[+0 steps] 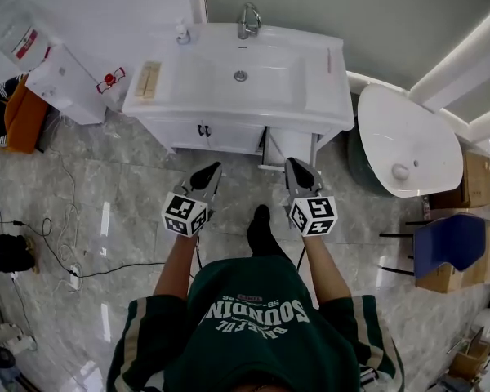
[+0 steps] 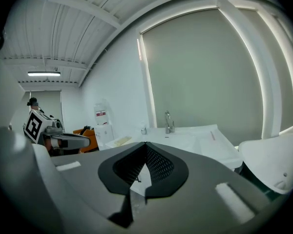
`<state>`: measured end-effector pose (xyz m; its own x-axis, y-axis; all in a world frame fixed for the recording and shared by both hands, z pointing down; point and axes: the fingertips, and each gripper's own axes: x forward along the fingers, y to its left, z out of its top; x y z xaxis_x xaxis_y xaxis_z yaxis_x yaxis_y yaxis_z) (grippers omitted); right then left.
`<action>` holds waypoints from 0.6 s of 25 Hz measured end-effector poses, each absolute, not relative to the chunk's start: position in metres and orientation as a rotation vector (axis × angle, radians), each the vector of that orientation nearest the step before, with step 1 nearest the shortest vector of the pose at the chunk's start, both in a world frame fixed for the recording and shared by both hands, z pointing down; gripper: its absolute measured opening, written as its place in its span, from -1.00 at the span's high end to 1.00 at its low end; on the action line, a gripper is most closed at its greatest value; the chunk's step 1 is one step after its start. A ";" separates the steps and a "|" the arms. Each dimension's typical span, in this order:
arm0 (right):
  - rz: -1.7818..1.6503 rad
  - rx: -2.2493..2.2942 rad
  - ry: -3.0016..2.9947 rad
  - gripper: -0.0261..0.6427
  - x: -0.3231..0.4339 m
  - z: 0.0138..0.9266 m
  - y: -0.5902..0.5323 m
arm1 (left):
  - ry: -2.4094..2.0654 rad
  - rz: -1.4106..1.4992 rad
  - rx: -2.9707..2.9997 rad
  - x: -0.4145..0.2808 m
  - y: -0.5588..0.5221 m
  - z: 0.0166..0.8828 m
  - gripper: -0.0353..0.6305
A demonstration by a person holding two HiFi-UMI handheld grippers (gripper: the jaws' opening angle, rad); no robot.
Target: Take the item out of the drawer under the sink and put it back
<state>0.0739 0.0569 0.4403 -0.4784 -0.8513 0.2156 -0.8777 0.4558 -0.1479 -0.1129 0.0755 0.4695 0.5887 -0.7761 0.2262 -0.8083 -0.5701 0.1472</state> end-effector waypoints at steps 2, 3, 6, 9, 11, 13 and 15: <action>0.354 1.519 -2.588 0.92 0.083 0.438 0.025 | -1.326 0.192 2.574 -0.104 0.047 0.467 0.74; 0.347 1.507 -2.590 0.92 0.087 0.437 0.009 | -1.333 0.186 2.569 -0.099 0.033 0.467 0.74; 0.325 1.473 -2.593 0.92 0.099 0.435 -0.032 | -1.351 0.181 2.552 -0.085 -0.004 0.468 0.74; 0.336 1.449 -2.593 0.92 0.112 0.438 -0.060 | -1.353 0.192 2.536 -0.071 -0.029 0.471 0.74; 0.350 1.445 -2.586 0.92 0.118 0.440 -0.076 | -1.340 0.200 2.536 -0.062 -0.043 0.472 0.74; 0.365 1.449 -2.576 0.92 0.122 0.444 -0.086 | -1.319 0.213 2.541 -0.055 -0.054 0.474 0.74; 0.376 1.458 -2.569 0.92 0.123 0.448 -0.092 | -1.295 0.224 2.547 -0.050 -0.063 0.477 0.74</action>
<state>0.1228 -0.0921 0.4479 -0.5103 -0.8186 0.2636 -0.8598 0.4920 -0.1366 -0.0504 -0.0628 0.4769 0.5872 -0.7668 0.2591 -0.8093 -0.5613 0.1729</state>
